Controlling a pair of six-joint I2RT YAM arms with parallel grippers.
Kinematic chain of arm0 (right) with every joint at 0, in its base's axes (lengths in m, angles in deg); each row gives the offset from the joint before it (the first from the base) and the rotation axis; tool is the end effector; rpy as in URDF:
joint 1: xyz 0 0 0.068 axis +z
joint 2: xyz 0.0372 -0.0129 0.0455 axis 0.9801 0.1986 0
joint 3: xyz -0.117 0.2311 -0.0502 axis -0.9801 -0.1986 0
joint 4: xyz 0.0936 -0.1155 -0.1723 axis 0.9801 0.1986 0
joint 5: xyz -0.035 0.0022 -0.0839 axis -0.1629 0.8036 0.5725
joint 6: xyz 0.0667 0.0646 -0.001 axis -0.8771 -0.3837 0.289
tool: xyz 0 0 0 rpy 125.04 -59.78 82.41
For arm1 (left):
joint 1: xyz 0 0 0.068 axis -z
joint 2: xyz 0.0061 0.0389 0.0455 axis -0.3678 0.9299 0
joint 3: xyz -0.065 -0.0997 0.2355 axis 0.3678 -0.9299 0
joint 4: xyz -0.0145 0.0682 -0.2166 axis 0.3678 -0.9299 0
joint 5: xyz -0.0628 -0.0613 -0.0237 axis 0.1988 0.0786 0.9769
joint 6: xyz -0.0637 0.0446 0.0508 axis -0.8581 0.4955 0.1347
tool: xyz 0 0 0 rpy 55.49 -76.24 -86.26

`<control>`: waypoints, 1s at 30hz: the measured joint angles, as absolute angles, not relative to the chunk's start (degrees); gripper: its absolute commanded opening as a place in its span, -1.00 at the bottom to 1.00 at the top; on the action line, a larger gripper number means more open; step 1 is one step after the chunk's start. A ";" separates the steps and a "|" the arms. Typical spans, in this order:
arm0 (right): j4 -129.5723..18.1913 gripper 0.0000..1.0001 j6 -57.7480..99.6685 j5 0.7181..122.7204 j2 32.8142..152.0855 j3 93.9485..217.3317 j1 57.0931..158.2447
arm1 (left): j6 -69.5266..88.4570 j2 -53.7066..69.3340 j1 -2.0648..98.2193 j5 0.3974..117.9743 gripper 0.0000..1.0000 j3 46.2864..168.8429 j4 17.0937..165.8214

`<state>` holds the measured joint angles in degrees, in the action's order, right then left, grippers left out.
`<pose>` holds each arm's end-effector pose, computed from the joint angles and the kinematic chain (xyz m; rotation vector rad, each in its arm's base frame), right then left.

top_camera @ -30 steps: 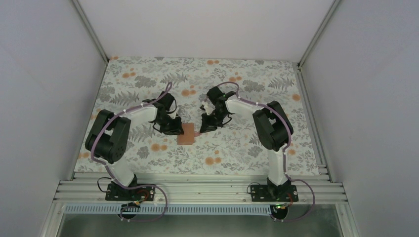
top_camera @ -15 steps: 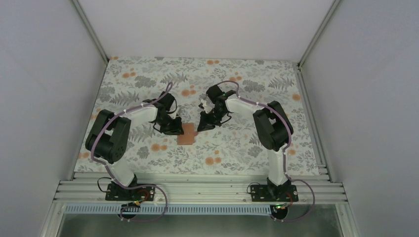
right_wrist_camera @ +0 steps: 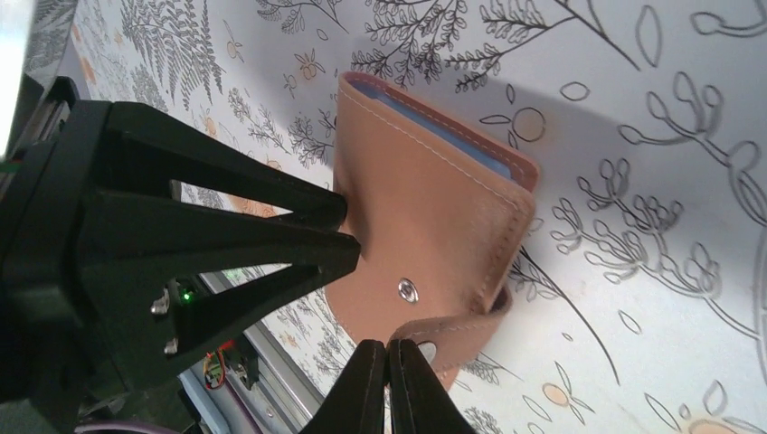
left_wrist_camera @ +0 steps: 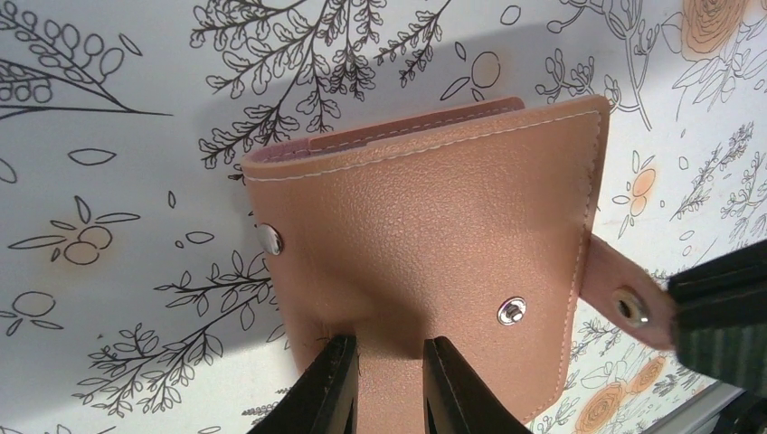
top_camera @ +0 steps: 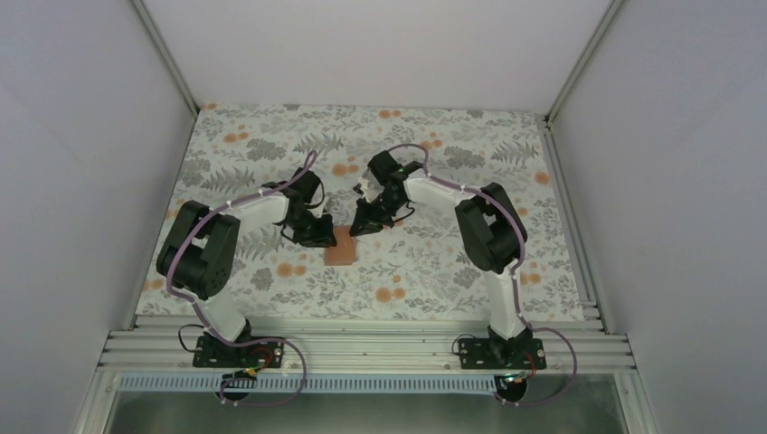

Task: Put the credit cards into the card holder

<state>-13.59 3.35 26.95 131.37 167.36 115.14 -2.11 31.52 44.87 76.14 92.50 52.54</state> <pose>0.2793 0.2776 0.1408 0.4305 -2.7360 -1.1053 0.2471 -0.1452 0.1233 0.0702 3.0479 -0.7442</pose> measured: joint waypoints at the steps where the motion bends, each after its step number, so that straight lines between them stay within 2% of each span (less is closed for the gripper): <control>1: -13.61 -0.92 3.26 26.79 131.88 167.84 115.36 | -2.11 31.52 44.87 76.14 -0.60 92.50 52.54; 22: -13.19 -0.92 2.32 26.38 135.83 170.33 117.79 | -2.11 31.50 44.91 75.87 -0.59 92.47 52.47; 30: -13.22 -0.92 2.32 26.25 136.80 170.35 117.98 | -2.11 31.02 45.17 75.46 -0.39 92.50 52.27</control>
